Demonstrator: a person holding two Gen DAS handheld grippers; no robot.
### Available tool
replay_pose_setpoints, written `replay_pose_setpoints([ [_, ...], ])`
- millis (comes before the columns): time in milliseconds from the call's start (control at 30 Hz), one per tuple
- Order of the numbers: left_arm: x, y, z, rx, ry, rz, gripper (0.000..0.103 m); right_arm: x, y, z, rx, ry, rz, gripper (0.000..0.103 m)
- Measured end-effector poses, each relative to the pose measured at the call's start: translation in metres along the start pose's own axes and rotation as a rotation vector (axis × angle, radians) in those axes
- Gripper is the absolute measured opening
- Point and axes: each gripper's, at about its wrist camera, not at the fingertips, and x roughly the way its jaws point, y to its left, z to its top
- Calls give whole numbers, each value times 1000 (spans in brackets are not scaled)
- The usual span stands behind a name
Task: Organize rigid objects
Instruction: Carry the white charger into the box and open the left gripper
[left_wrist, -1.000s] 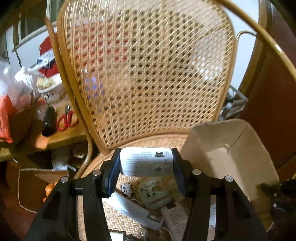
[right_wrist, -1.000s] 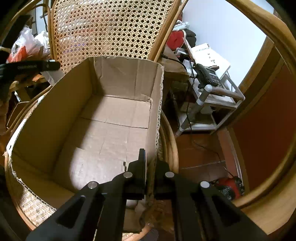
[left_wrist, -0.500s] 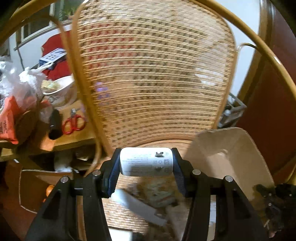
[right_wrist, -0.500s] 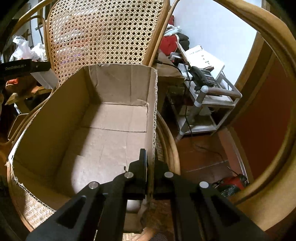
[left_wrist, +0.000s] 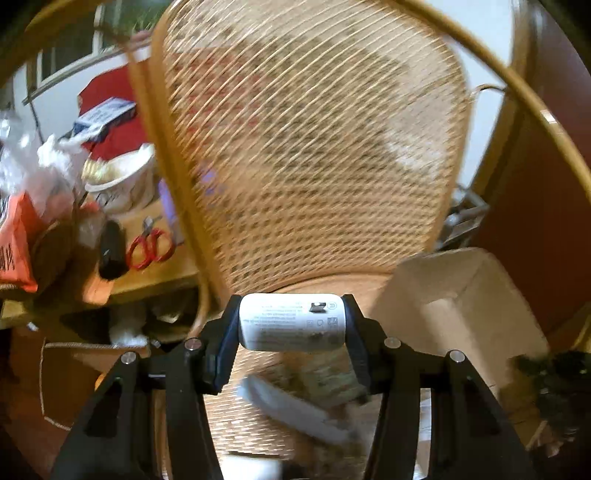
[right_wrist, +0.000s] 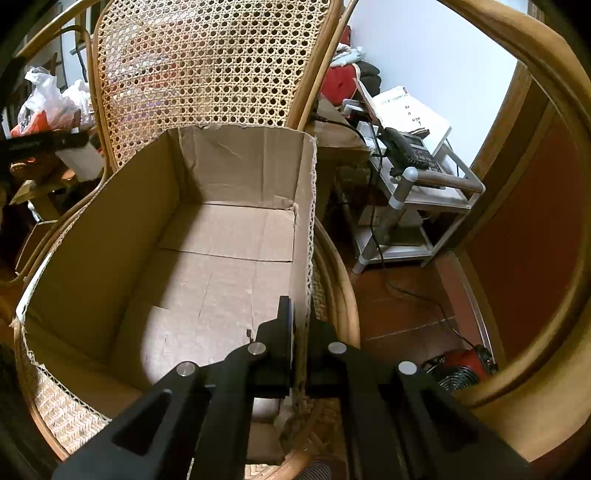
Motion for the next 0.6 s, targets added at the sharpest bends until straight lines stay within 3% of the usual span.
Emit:
replay_pose_setpoints([
  [233,-39,-77,7,116,-101,-120,50,-1,1,-1,0,2,-1,6],
  [333,-29,-104,0,131,-43,-210,50,-1,1,-1,-1,2,-1,6],
  [600,10,-148,-35,205,81,-212,50,-1,1,-1,-1,2,-1,6],
])
